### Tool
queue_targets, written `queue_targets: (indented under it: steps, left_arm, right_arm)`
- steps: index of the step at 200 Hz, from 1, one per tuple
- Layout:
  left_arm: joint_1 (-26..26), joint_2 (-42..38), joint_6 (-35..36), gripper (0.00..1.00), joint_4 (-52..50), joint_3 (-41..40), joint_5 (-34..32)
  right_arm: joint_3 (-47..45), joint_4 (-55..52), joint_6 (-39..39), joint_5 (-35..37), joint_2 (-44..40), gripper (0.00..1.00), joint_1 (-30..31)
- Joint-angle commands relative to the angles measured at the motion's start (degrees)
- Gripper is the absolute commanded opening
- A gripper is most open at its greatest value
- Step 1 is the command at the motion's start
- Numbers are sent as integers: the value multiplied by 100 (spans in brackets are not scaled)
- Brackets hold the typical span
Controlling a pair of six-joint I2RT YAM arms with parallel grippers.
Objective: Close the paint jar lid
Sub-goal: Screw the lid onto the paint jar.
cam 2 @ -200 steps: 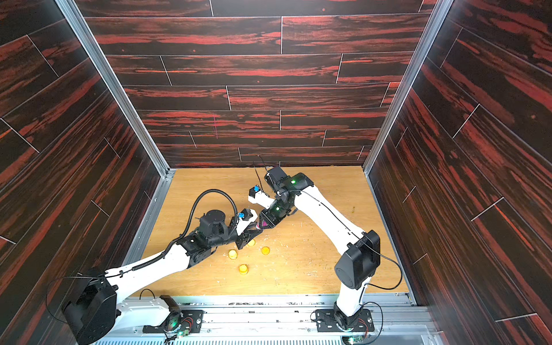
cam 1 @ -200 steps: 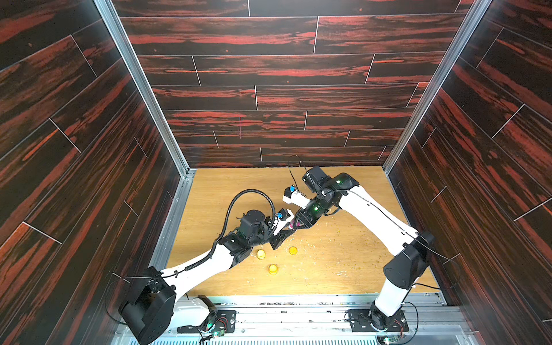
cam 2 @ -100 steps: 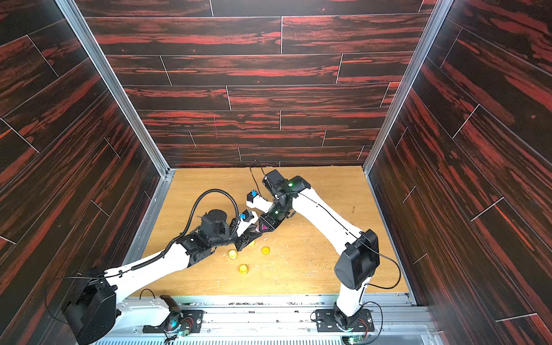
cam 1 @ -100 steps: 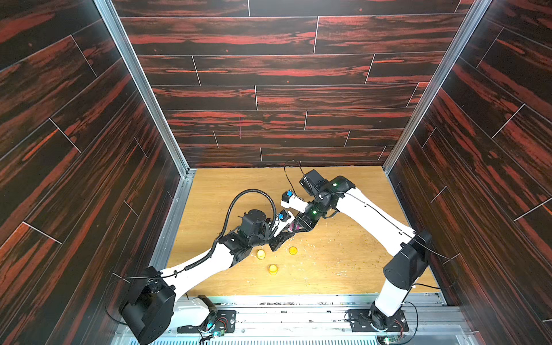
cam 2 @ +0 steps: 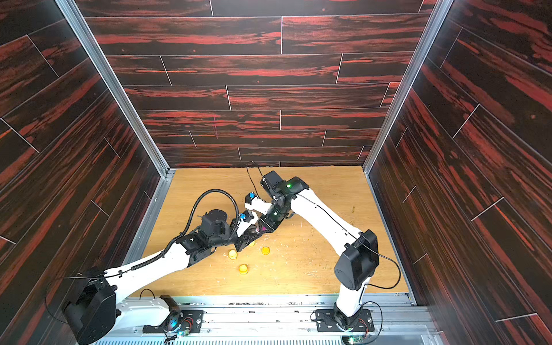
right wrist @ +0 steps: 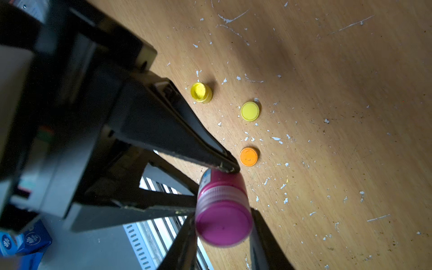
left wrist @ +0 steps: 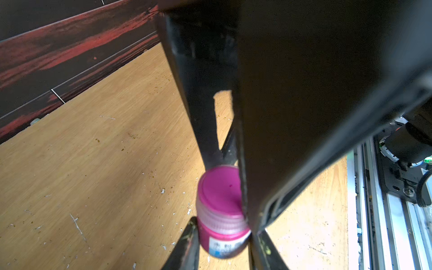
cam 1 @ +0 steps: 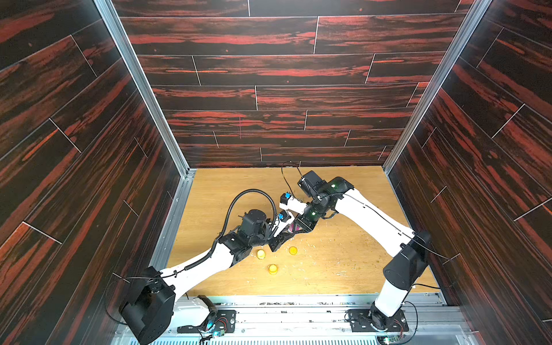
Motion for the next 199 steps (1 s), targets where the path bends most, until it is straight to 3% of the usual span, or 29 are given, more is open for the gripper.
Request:
queue_targets:
  steps: [1, 58, 127, 199]
  left_arm:
    - [-141, -359, -56, 17, 1395, 606, 831]
    - [-141, -368, -175, 16, 1717, 504, 664]
    - [-141, -331, -243, 17, 2695, 233, -312]
    - [-141, -296, -233, 17, 3106, 53, -549]
  right_arm:
    - [-148, 444, -310, -120, 325, 31, 208]
    - [-257, 527, -176, -135, 305, 33, 216]
    - [-12, 381, 1564, 167, 755, 35, 221]
    - [50, 576, 2766, 117, 988, 36, 199]
